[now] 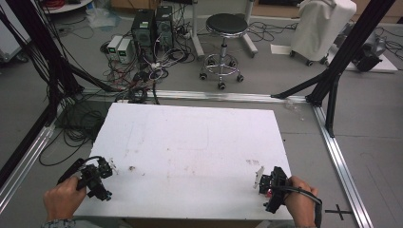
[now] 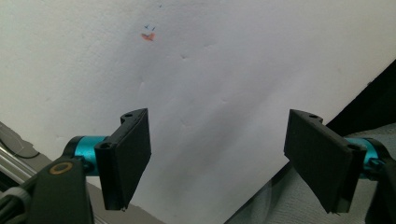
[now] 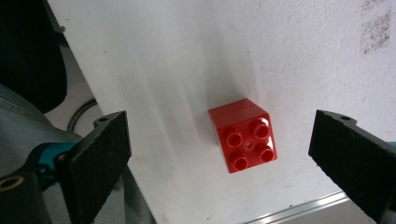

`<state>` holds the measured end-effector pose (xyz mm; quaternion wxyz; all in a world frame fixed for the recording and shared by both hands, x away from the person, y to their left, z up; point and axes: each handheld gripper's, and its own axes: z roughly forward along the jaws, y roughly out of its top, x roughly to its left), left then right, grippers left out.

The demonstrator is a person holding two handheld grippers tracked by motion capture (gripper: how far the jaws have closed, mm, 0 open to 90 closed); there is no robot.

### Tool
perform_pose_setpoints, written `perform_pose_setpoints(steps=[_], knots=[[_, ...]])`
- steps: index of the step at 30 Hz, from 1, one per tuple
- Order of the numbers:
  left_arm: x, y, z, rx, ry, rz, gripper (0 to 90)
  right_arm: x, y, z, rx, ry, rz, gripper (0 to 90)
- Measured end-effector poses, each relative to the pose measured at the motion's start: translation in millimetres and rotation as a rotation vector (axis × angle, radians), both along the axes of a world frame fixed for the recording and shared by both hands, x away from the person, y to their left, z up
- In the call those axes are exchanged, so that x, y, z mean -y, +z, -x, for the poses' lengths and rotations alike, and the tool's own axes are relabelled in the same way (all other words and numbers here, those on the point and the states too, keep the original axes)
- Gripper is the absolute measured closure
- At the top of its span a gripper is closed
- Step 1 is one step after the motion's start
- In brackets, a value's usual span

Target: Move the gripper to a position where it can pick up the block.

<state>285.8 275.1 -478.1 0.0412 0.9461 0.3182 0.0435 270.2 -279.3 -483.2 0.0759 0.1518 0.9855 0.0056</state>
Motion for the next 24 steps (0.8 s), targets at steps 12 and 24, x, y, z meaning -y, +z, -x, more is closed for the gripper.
perform_pose_setpoints(steps=[12,24], knots=[[-0.8,0.0,0.6,0.003,0.003,0.000,23.2,0.2,-0.1,-6.2,0.017,0.124,0.018,5.0],[-1.6,-0.6,-0.1,-0.001,0.006,0.009,23.2,6.5,-9.6,-15.3,0.021,0.201,0.039,5.0]])
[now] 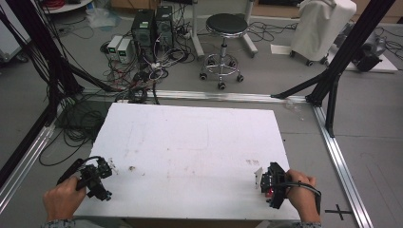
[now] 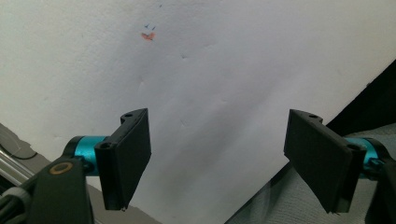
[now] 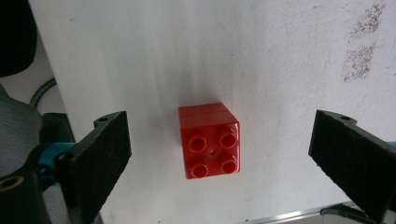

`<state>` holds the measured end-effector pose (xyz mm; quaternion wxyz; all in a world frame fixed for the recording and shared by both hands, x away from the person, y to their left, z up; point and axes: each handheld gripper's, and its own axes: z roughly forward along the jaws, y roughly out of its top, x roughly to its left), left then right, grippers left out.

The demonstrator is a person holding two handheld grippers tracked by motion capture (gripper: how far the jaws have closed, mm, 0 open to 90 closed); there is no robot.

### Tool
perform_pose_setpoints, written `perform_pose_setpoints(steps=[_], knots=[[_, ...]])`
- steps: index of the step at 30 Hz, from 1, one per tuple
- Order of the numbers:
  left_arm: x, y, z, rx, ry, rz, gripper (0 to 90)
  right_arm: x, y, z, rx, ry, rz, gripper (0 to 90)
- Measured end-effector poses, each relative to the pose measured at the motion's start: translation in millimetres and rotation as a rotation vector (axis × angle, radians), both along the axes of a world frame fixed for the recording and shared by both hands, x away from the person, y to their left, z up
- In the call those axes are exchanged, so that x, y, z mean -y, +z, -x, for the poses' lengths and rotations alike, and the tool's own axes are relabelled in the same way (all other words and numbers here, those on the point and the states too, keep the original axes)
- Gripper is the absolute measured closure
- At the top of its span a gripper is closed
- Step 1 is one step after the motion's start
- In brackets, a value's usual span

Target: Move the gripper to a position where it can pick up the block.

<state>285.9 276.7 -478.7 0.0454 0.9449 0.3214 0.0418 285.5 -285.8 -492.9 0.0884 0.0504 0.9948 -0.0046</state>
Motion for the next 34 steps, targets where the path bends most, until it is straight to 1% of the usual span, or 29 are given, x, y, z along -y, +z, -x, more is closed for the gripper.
perform_pose_setpoints(steps=[1,2,5,6,8,11,12,13,15,20,22,24,28,32,34], knots=[[0.2,-0.2,0.0,0.000,-0.001,-0.001,23.2,1.6,-3.3,-1.2,-0.007,0.021,0.003,5.0],[0.4,-0.4,0.0,0.000,-0.001,-0.001,23.2,2.5,-5.2,-1.7,-0.008,0.031,0.002,5.0],[1.1,-1.1,0.0,-0.002,0.001,-0.001,23.2,5.4,-10.2,-2.7,-0.007,0.046,0.002,5.0],[1.3,-1.1,-0.6,-0.006,-0.004,-0.006,23.2,6.4,-11.8,-2.9,-0.014,0.049,0.001,5.0],[1.5,-1.1,-0.6,-0.007,-0.004,-0.007,23.2,8.9,-14.7,-3.5,-0.016,0.046,-0.006,5.0],[2.3,-1.9,-0.1,-0.003,0.002,-0.003,23.2,12.7,-19.1,-4.9,-0.005,0.066,-0.012,5.0],[1.9,-1.7,-0.4,-0.010,-0.002,-0.006,23.2,14.5,-20.9,-4.2,-0.018,0.060,-0.005,5.0],[1.8,-2.0,-0.5,-0.009,-0.002,-0.007,23.2,15.4,-22.3,-4.0,-0.009,0.066,0.002,5.0],[2.1,-1.9,-0.7,-0.011,-0.002,-0.009,23.2,17.2,-25.5,-4.9,-0.013,0.067,0.001,5.0],[2.4,-1.7,-0.7,-0.008,-0.005,-0.008,23.2,18.2,-32.6,-7.4,-0.044,0.060,-0.004,5.0],[2.4,-1.6,-0.7,-0.010,-0.005,-0.010,23.2,18.1,-34.4,-8.4,-0.056,0.065,-0.002,5.0],[2.4,-1.8,-0.7,-0.010,-0.005,-0.012,23.2,18.3,-35.2,-8.3,-0.055,0.056,0.002,5.0],[1.9,-1.9,-0.4,-0.009,-0.002,-0.008,23.2,18.3,-34.2,-8.8,-0.060,0.057,0.001,5.0],[2.5,-2.1,-0.3,-0.003,-0.005,-0.011,23.2,18.2,-33.2,-8.1,-0.062,0.058,-0.005,5.0],[3.0,-2.5,-0.3,0.001,0.000,-0.005,23.2,18.9,-32.5,-8.2,-0.066,0.060,-0.014,5.0]])
